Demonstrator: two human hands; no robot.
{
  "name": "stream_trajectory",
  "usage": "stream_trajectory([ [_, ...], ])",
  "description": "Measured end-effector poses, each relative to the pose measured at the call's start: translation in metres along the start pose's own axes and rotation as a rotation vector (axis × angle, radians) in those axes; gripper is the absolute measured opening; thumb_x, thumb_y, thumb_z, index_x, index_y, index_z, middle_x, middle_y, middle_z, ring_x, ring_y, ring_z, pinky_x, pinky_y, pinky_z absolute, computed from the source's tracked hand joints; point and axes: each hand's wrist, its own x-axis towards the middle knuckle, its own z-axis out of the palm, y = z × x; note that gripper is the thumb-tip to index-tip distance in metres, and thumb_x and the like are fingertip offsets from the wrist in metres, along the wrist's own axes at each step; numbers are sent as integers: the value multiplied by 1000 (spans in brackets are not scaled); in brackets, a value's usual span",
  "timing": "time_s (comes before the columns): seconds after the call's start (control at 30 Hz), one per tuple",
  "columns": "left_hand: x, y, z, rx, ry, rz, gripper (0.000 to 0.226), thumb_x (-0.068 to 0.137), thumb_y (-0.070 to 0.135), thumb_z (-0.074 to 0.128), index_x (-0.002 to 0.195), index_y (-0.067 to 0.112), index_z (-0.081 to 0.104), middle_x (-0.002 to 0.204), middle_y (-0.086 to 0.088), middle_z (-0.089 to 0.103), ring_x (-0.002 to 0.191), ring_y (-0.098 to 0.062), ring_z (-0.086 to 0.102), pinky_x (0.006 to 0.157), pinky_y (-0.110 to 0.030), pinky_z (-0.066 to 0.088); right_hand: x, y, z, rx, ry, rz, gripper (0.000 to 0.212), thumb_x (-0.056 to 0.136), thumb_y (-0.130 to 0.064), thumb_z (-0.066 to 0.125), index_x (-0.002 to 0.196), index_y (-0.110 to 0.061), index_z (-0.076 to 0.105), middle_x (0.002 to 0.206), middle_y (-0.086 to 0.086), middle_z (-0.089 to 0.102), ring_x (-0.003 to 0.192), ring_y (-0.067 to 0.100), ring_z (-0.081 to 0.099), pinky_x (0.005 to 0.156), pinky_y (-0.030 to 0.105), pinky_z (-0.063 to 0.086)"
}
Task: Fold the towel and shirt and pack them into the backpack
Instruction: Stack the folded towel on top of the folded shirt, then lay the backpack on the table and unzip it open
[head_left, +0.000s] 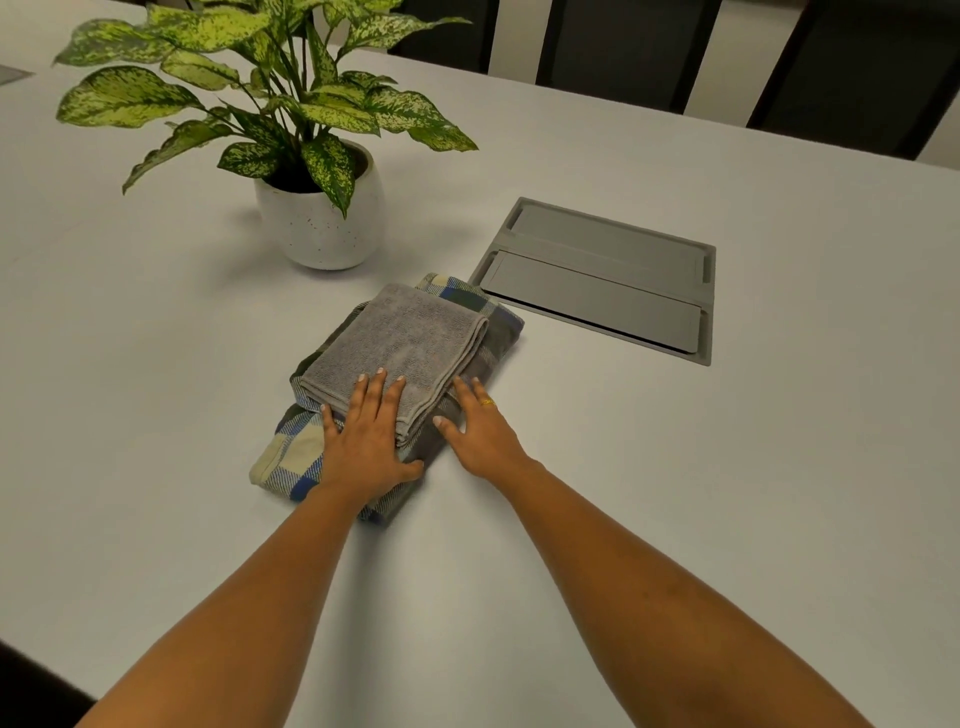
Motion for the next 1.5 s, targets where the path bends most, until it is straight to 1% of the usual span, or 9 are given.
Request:
stream_trajectory([
  [0.1, -7, 6, -6, 51, -30, -33, 106, 78, 52, 63, 148, 24, -11, 157, -1, -15, 144, -22, -15, 110, -59, -3, -21, 12, -6, -69, -24, 32, 62, 98, -39, 42, 149, -13, 17, 158, 9, 7, 145, 23, 7, 114, 37, 17],
  [0.2, -21, 24, -6, 55, 23, -75, 96, 85, 46, 57, 149, 18, -9, 156, -7, -14, 143, -25, -15, 110, -56, -9, -45, 30, -14, -153, -43, 68, 60, 99, -38, 38, 149, -11, 17, 158, 7, 6, 145, 21, 5, 115, 36, 14],
  [0.3, -42, 52, 4, 169, 71, 50, 85, 91, 45, 46, 149, 15, -9, 155, -11, -16, 143, -27, -17, 107, -49, -15, -70, 50, -25, -188, -33, 123, 61, 99, -39, 37, 149, -10, 16, 158, 6, 4, 146, 20, 3, 116, 35, 12],
  [0.37, -54, 76, 16, 197, 29, 162, 79, 93, 46, 41, 149, 15, -6, 156, -11, -15, 143, -27, -16, 110, -48, -15, -88, 66, -36, -199, -11, 167, 61, 99, -38, 37, 149, -10, 15, 158, 5, 3, 146, 19, 1, 116, 34, 11],
  [0.57, -63, 170, 43, 74, -190, 273, 68, 97, 51, 27, 150, 17, 2, 158, -5, -5, 145, -21, -8, 115, -43, -4, -139, 128, -88, -241, 99, 257, 60, 100, -36, 35, 149, -8, 13, 158, 6, 2, 146, 18, -1, 116, 32, 9],
  [0.77, -66, 296, 46, 55, -234, 436, 64, 98, 49, 25, 150, 15, 5, 158, -5, 0, 145, -20, -6, 116, -38, -1, -194, 214, -167, -243, 213, 352, 61, 100, -36, 36, 149, -7, 13, 158, 6, 2, 146, 19, -1, 116, 32, 9],
  [1.2, -51, 626, 47, 90, -187, 719, 63, 98, 47, 28, 149, 15, 7, 158, -4, 3, 145, -20, -4, 116, -45, 3, -306, 421, -410, -320, 485, 525, 63, 100, -33, 38, 149, -5, 11, 158, 9, 2, 146, 19, 0, 116, 29, 8],
  [1.4, -29, 773, 30, 60, -92, 873, 66, 97, 48, 34, 149, 16, 9, 157, -6, 7, 145, -23, 0, 115, -49, 8, -329, 488, -517, -425, 682, 601, 64, 98, -33, 44, 148, -6, 16, 158, 7, 8, 146, 21, 3, 116, 34, 17],
  [1.5, -21, 833, 23, 42, -49, 933, 67, 96, 48, 37, 149, 16, 11, 157, -6, 9, 145, -24, 2, 115, -50, 10, -338, 514, -561, -474, 795, 661, 63, 97, -34, 44, 148, -7, 18, 158, 8, 8, 146, 21, 2, 117, 40, 15],
])
